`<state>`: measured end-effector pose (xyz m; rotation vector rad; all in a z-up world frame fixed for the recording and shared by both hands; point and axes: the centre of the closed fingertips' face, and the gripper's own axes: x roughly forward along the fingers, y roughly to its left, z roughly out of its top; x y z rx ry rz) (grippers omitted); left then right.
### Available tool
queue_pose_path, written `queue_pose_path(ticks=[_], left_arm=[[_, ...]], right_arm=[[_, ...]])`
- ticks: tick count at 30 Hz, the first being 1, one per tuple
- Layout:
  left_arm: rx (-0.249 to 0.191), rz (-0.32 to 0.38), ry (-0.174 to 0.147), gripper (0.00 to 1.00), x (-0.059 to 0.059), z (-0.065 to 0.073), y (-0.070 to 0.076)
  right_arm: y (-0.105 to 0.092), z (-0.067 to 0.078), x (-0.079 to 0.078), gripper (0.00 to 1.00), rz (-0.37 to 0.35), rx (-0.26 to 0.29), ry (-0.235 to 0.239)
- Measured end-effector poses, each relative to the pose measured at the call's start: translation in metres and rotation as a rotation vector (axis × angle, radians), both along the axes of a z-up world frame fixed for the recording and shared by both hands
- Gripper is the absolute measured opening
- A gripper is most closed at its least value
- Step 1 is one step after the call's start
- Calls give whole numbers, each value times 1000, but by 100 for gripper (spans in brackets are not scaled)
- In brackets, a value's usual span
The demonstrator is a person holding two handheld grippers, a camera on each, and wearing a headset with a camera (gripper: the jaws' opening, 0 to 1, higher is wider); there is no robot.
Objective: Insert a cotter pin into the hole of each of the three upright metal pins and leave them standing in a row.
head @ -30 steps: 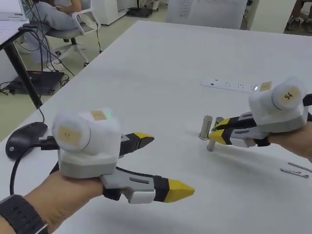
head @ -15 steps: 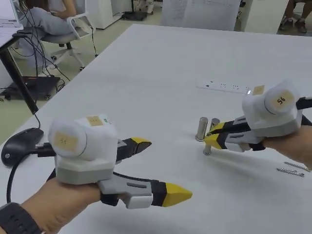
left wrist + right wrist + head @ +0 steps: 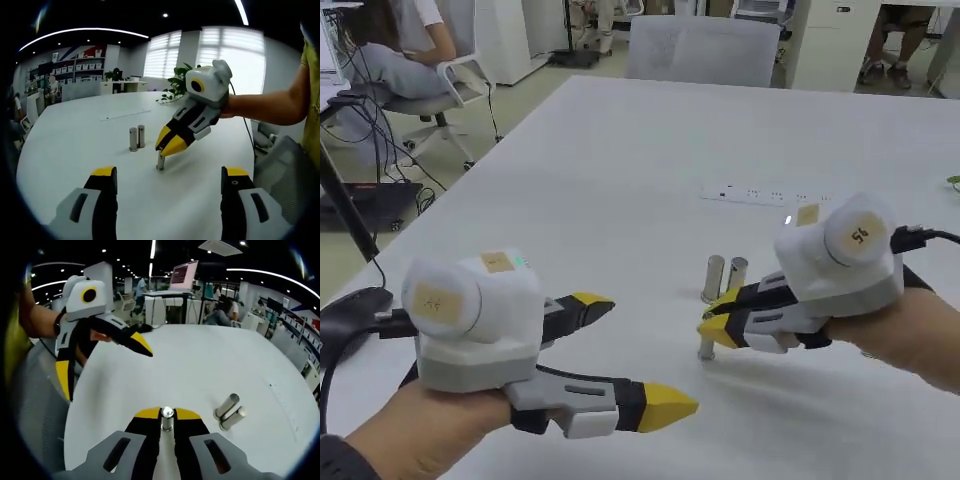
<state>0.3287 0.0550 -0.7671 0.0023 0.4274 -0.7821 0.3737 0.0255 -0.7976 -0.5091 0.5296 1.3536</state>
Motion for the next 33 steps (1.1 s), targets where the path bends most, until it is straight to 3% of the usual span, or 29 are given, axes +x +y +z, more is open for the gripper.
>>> queue_pose_path(ticks=[6,15,23,33], left_arm=[[8,-12,-8,85,-5,2,-1],[13,-32,-15,85,-10,5,-8],[13,-38,-14,85,-11,4,-10],[13,-46,-8,84,-11,1,-12]], right_arm=[[3,-1,-19,9,-1,3,20],[8,-13,-34,9,-11,0,52],[4,-22,-39,9,-6,-13,62],[4,-21,-42,10,-16,13,47]])
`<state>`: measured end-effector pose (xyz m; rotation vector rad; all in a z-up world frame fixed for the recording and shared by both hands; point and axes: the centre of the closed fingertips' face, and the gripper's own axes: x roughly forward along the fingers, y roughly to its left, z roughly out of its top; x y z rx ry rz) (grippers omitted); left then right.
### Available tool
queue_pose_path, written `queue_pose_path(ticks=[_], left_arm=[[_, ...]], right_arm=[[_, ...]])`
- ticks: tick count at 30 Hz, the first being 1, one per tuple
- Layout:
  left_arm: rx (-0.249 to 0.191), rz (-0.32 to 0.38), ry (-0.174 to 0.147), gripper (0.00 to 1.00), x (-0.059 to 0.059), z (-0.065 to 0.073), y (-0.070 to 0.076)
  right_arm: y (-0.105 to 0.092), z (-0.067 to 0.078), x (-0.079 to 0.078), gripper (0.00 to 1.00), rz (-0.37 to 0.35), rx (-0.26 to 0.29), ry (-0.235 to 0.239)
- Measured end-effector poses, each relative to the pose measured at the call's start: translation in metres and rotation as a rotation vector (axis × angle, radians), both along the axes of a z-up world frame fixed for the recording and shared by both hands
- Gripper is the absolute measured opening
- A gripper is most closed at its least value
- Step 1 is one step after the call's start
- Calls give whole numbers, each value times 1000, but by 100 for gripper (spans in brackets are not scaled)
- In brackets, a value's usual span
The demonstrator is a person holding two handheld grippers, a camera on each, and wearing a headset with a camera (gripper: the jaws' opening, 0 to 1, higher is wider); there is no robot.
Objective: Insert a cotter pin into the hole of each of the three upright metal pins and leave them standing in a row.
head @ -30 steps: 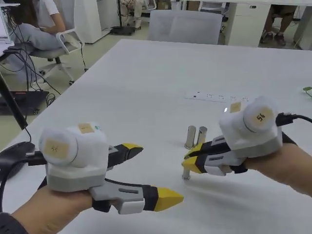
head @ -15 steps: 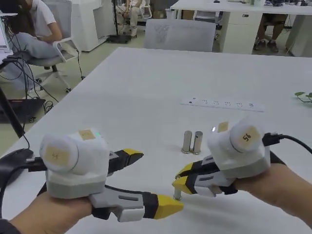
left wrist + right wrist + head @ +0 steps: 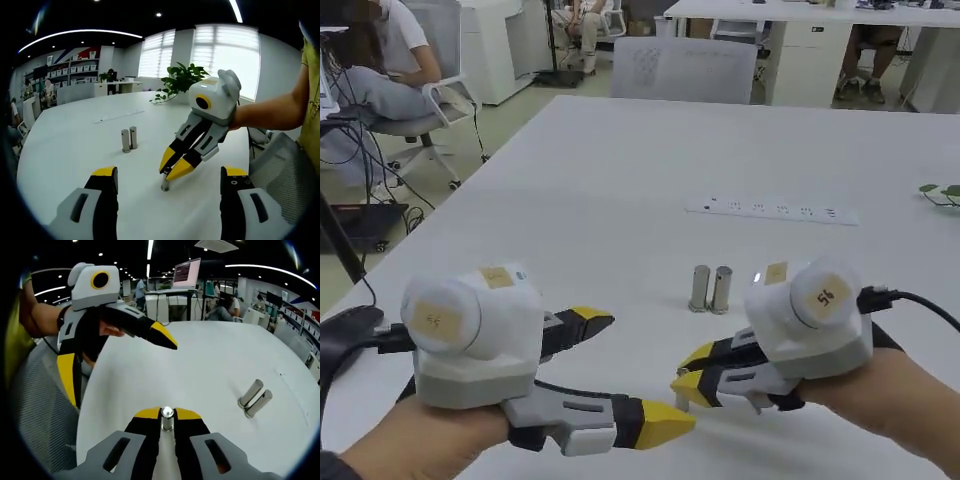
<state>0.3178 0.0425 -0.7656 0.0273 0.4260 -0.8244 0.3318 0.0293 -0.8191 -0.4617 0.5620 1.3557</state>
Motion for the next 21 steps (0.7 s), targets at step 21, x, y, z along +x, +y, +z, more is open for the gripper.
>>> queue_pose_path(ticks=[21], left_arm=[[12,-17,16,84,-3,-4,-6]], right_arm=[[-6,-2,-4,16,20,-21,-23]])
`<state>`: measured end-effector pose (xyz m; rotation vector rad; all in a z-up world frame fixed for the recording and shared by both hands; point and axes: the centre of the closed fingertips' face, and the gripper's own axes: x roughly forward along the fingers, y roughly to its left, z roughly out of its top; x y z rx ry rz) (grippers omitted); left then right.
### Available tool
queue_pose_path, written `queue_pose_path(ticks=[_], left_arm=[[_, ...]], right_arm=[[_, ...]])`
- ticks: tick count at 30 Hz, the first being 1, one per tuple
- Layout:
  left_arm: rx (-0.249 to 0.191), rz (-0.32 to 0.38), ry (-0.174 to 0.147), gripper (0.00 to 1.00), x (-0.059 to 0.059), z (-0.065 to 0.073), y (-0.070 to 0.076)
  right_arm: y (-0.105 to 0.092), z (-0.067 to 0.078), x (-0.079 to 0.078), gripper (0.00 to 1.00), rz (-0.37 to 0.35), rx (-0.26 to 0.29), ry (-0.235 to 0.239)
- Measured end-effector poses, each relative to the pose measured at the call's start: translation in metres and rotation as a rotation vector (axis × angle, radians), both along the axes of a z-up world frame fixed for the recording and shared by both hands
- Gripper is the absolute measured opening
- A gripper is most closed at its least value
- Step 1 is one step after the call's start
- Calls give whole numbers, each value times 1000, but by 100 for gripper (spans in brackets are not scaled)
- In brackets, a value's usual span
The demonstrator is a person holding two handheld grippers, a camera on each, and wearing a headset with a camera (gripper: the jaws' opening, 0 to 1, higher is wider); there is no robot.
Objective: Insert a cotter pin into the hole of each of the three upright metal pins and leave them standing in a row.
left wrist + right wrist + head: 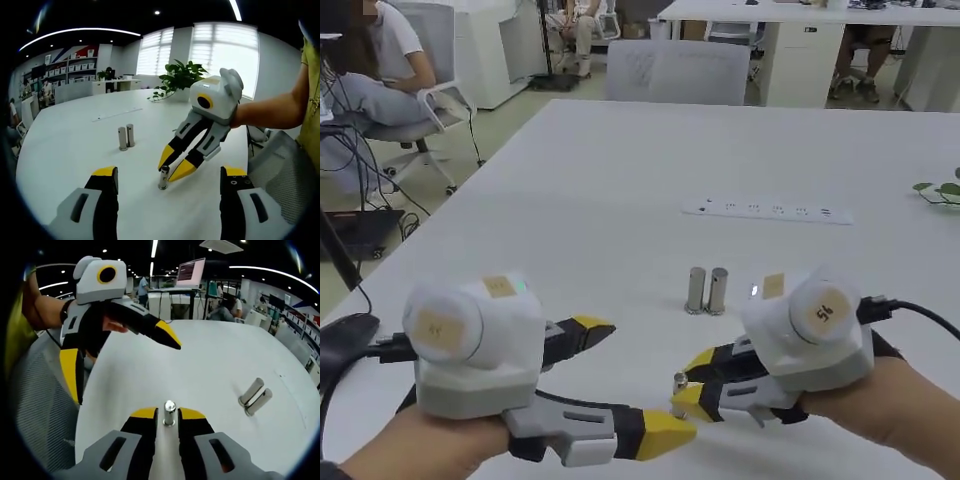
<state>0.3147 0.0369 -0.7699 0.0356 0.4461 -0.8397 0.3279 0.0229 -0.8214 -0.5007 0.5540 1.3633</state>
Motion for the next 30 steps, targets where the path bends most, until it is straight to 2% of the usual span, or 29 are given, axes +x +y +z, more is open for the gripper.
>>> queue_pose_path(ticks=[3,8,17,25,30], left_arm=[[5,-3,2,84,0,-1,-1],[4,-5,-1,83,-1,1,0],[-3,-16,-9,83,-3,3,-3],[-4,-22,-11,83,-5,4,-4],[-9,-21,-13,83,-5,4,-3]], right_arm=[[-4,3,-1,17,-5,6,1],[-28,14,-4,18,-36,11,-11],[-98,32,1,17,-163,-4,-38],[-157,28,10,17,-252,-79,-44],[-188,26,24,15,-305,-129,-50]])
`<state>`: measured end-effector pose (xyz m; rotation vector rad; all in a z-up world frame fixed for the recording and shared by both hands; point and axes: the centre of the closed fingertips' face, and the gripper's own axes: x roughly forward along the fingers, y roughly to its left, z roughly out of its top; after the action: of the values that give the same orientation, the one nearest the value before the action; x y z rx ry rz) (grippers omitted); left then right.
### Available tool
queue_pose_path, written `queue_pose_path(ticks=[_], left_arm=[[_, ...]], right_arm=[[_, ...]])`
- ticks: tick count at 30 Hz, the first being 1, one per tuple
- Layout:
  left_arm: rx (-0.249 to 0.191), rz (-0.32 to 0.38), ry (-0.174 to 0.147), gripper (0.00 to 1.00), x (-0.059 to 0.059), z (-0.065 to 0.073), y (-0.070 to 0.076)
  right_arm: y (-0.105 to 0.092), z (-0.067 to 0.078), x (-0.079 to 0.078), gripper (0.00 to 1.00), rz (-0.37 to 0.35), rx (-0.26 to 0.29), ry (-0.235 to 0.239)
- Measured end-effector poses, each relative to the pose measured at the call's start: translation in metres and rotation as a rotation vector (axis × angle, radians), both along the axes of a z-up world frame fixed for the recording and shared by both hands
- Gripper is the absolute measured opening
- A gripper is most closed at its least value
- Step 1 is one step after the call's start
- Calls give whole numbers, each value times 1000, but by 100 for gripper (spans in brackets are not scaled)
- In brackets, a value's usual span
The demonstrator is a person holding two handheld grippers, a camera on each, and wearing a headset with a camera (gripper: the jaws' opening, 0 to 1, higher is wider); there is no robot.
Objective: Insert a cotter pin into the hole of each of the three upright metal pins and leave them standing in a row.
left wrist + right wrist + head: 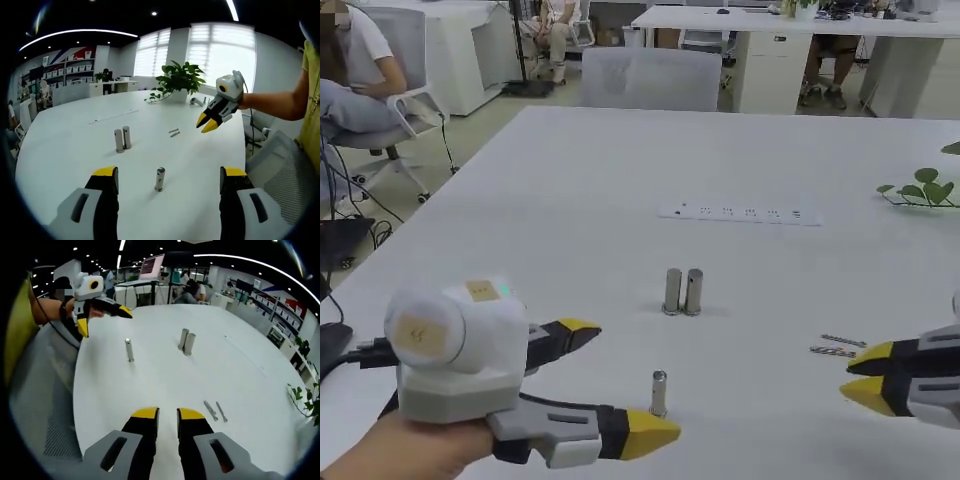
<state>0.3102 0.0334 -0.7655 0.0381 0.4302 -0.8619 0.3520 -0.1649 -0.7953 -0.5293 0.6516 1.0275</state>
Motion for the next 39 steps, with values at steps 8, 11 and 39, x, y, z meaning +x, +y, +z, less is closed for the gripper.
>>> queue_pose_path(ticks=[8,11,39], left_arm=[[-1,3,2,82,0,-1,0],[-1,4,1,82,0,-1,-1],[1,42,19,81,3,-4,10]], right_arm=[[-22,-1,32,13,-32,-56,-7],[-23,-5,43,13,-27,-81,-4],[-14,-53,93,10,117,-290,50]])
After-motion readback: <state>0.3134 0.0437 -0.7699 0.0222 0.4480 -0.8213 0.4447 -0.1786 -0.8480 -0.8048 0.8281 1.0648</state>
